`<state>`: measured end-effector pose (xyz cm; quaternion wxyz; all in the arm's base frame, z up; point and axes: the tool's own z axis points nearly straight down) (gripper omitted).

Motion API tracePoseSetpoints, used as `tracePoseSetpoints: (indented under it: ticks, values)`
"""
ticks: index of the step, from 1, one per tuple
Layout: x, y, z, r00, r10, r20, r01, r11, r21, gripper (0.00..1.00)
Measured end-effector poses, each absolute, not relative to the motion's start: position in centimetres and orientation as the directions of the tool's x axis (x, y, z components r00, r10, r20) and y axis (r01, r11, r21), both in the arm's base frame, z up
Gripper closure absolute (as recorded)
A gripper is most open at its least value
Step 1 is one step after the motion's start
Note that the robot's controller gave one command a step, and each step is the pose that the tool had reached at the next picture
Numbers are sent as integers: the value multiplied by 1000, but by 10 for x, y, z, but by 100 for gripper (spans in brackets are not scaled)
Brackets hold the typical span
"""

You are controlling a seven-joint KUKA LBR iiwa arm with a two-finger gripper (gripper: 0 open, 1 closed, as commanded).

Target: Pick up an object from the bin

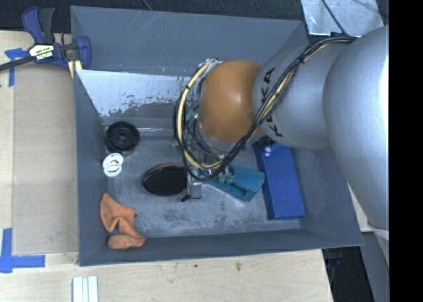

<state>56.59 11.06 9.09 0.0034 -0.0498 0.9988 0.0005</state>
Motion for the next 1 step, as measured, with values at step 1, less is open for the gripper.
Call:
tracePoseSetpoints:
  ticks: [1]
  values:
    - [560,128,74,-940,-341,-3,-341,940,0,100]
